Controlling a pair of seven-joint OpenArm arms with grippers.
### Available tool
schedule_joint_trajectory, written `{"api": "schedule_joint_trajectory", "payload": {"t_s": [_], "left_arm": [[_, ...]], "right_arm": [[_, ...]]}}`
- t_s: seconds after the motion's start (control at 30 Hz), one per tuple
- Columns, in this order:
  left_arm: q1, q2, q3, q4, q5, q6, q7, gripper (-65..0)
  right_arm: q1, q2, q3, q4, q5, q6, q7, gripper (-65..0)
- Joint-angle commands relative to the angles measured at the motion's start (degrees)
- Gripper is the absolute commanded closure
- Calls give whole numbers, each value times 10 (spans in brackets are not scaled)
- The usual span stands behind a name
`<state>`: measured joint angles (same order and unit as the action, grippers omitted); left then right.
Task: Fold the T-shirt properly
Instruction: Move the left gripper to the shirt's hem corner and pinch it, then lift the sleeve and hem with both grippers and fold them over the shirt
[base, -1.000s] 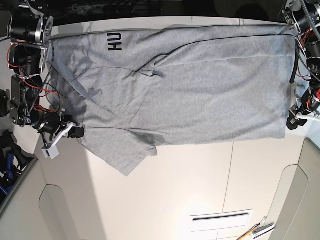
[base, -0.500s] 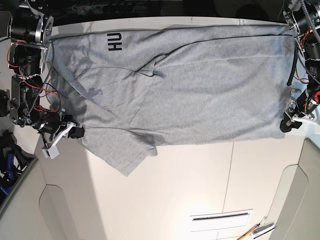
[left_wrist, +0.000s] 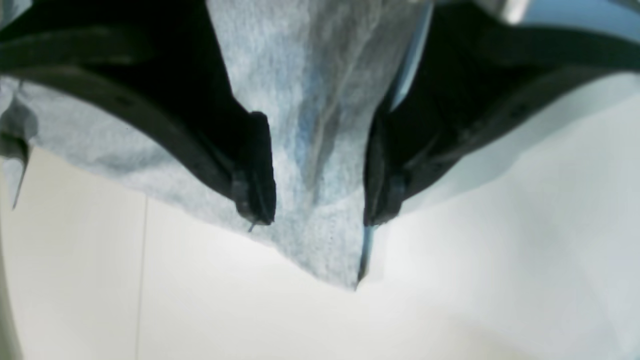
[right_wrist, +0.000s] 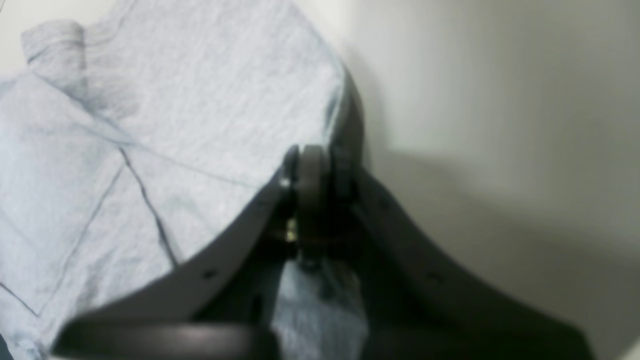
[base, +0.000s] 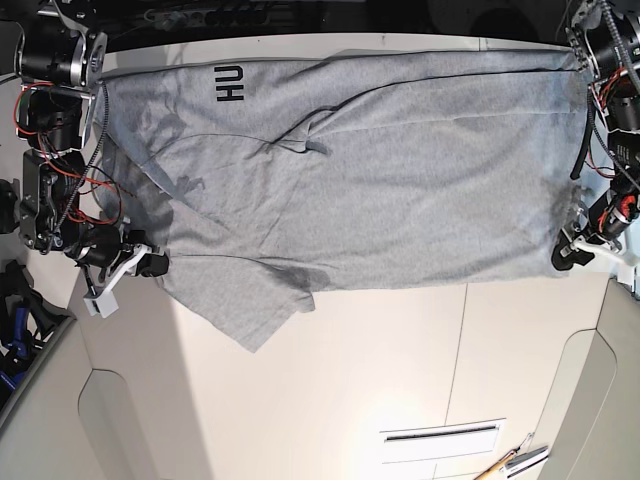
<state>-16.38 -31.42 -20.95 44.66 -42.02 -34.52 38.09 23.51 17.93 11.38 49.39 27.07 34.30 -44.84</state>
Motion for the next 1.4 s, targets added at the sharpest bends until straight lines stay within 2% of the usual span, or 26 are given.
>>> {"api": "schedule_joint_trajectory", "payload": {"t_s": [0.0,0.23,0.47,0.53,0.6,0.67,0.77,0.87,1.0,1.17,1.37], "left_arm": [[-9,-10,0,4,0,2,3,-315],[-9,-10,0,4,1,2,4,-307],[-9,-10,-1,4,-3,2,7,-86],[-9,-10,-1,4,-9,2,4,0],[-9,-10,-1,4,-26,-3,-1,0],[-9,-12,-1,5,-44,-31,-7,0],[-7,-12,-6,17,-63,-55,-5,0],[-4,-11,-14,40,-75,-55,12,0],[16,-11,-32,82,-116,-55,45,0],[71,-11,-76,157,-143,-55,63,0],[144,-11,-129,246,-206,-55,111,0]], "right_arm": [[4,5,-2,2,-20,-7,-21,0],[4,5,-2,2,-20,-7,-21,0],[4,5,-2,2,-20,-7,-21,0],[5,5,-2,2,-20,-7,-21,0],[6,5,-1,5,-4,-7,-21,0],[5,5,0,20,30,-7,-22,0],[4,5,0,55,49,-7,-56,0],[-4,5,3,105,51,-7,-93,0],[-38,5,14,195,51,-7,-97,0],[-85,5,17,305,49,-7,-120,0],[-130,5,17,393,35,-7,-144,0]]}}
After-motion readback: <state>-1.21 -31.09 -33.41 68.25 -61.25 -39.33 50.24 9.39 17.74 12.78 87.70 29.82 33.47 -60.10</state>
